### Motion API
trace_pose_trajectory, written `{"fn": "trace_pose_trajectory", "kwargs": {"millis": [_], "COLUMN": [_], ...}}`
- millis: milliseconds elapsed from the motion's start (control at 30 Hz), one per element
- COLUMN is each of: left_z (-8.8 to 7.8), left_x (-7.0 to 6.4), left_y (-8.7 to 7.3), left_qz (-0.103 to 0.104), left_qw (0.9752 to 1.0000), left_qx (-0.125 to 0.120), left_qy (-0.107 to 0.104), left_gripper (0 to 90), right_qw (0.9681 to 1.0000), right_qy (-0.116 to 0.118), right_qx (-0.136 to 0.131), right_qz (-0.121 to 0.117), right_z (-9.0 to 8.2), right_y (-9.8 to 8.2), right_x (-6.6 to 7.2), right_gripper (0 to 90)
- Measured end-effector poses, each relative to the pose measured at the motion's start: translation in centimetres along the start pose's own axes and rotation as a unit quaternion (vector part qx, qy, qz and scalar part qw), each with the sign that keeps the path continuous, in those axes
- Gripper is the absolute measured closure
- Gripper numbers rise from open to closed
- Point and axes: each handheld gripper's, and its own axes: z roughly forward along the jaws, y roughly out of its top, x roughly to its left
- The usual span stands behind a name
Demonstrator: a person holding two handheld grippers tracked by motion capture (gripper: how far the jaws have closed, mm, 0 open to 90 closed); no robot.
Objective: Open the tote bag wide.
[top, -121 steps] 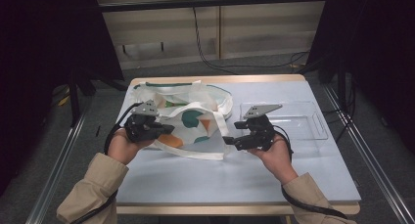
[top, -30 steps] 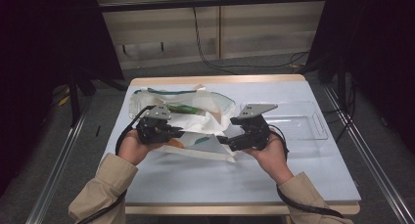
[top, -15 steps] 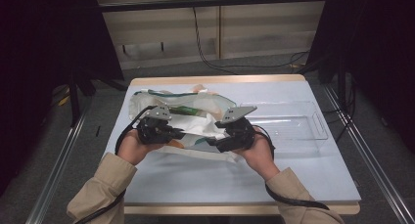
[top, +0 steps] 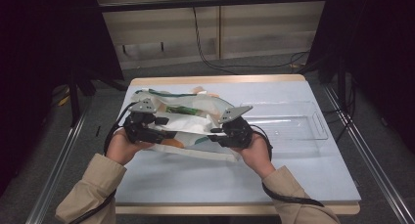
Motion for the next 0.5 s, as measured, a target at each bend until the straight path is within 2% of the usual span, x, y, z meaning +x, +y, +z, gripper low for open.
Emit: {"fn": "trace_pose_trajectory", "kwargs": {"millis": [67, 100, 133, 167, 233, 300, 333, 500], "left_z": [-0.4, -0.7, -0.8, -1.0, -1.1, -1.0, -0.9, -0.4], "left_x": [0.1, 0.4, 0.4, 0.6, 0.6, 0.7, 0.8, 1.3], "left_y": [0.2, 0.3, 0.4, 0.6, 0.9, 1.1, 1.2, 1.8], "left_qz": [-0.007, -0.003, -0.012, -0.009, -0.009, 0.0, 0.001, -0.005], "left_qw": [0.9999, 0.9998, 0.9997, 0.9996, 0.9996, 0.9997, 0.9997, 0.9997], "left_qx": [-0.01, -0.014, -0.019, -0.021, -0.021, -0.013, -0.015, -0.02], "left_qy": [0.01, 0.01, 0.007, 0.014, 0.017, 0.018, 0.021, 0.015], "left_gripper": [35.6, 35.6, 35.5, 35.1, 35.3, 36.4, 40.1, 46.7], "right_qw": [1.0, 1.0, 1.0, 1.0, 1.0, 0.9999, 0.9999, 0.9998], "right_qy": [0.002, 0.002, 0.002, 0.003, 0.004, 0.005, 0.005, 0.009], "right_qx": [0.002, 0.002, 0.004, 0.004, 0.007, 0.008, 0.011, 0.014], "right_qz": [0.002, 0.002, 0.0, 0.0, -0.003, -0.004, -0.007, -0.013], "right_z": [0.1, 0.1, 0.1, 0.1, 0.1, 0.1, 0.1, 0.1], "right_y": [0.0, 0.0, -0.1, -0.1, -0.3, -0.4, -0.5, -0.7], "right_x": [0.0, 0.0, 0.0, 0.0, 0.1, 0.2, 0.3, 0.5], "right_gripper": [74.0, 74.0, 74.1, 74.1, 74.6, 74.6, 74.9, 75.7]}}
